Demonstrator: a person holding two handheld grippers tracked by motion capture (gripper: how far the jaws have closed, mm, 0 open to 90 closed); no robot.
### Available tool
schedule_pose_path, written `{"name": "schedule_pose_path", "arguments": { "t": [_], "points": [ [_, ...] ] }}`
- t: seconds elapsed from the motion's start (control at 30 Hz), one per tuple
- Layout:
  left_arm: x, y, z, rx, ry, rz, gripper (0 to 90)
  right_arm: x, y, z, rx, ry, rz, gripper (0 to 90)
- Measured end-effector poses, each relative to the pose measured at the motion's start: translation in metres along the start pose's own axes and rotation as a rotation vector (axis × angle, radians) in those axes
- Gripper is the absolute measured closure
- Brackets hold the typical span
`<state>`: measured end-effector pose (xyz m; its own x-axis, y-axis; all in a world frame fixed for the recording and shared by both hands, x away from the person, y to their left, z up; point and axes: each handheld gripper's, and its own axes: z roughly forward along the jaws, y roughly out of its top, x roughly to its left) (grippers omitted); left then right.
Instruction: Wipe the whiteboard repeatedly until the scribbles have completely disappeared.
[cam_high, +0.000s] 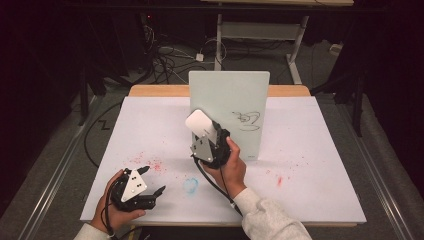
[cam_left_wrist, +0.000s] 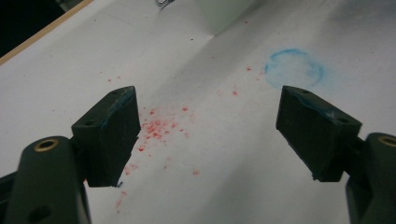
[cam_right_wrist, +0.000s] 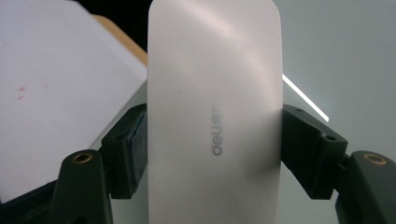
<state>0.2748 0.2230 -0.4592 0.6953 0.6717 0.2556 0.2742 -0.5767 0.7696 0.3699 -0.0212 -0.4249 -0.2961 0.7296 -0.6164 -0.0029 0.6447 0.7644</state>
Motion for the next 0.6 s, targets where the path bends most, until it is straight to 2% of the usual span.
{"name": "schedule_pose_path", "arguments": {
  "t": [0.13,0.2,0.3,0.33,0.4,0.47,0.57,0.6],
  "points": [
    [0.001,0.000,0.000,0.000,0.005,-0.004,20.8,-0.022,0.009,0.001,-0.007,-0.056,0.100,31.2],
    [0.001,0.000,-0.001,-0.002,0.004,-0.008,20.9,-0.022,0.009,0.001,-0.004,-0.056,0.103,31.2],
    [0.001,0.000,-0.001,-0.004,0.004,-0.006,20.9,-0.012,0.007,0.001,-0.001,-0.045,0.068,31.2],
    [0.001,0.000,-0.001,-0.003,0.004,-0.007,20.8,-0.007,0.006,0.001,0.002,-0.031,0.031,31.2],
    [0.001,0.000,-0.001,-0.004,0.003,-0.009,20.8,0.008,0.002,0.001,0.012,-0.002,-0.001,31.2],
    [0.000,0.000,-0.001,-0.003,0.005,-0.007,20.9,0.021,-0.004,0.001,0.022,0.006,-0.054,31.2],
    [0.001,-0.001,-0.001,-0.001,0.006,-0.006,20.9,0.027,-0.010,-0.001,0.029,0.005,-0.100,31.2],
    [0.001,-0.001,-0.001,0.000,0.007,-0.006,20.9,0.025,-0.010,-0.001,0.029,0.012,-0.091,31.2]
  ]
}}
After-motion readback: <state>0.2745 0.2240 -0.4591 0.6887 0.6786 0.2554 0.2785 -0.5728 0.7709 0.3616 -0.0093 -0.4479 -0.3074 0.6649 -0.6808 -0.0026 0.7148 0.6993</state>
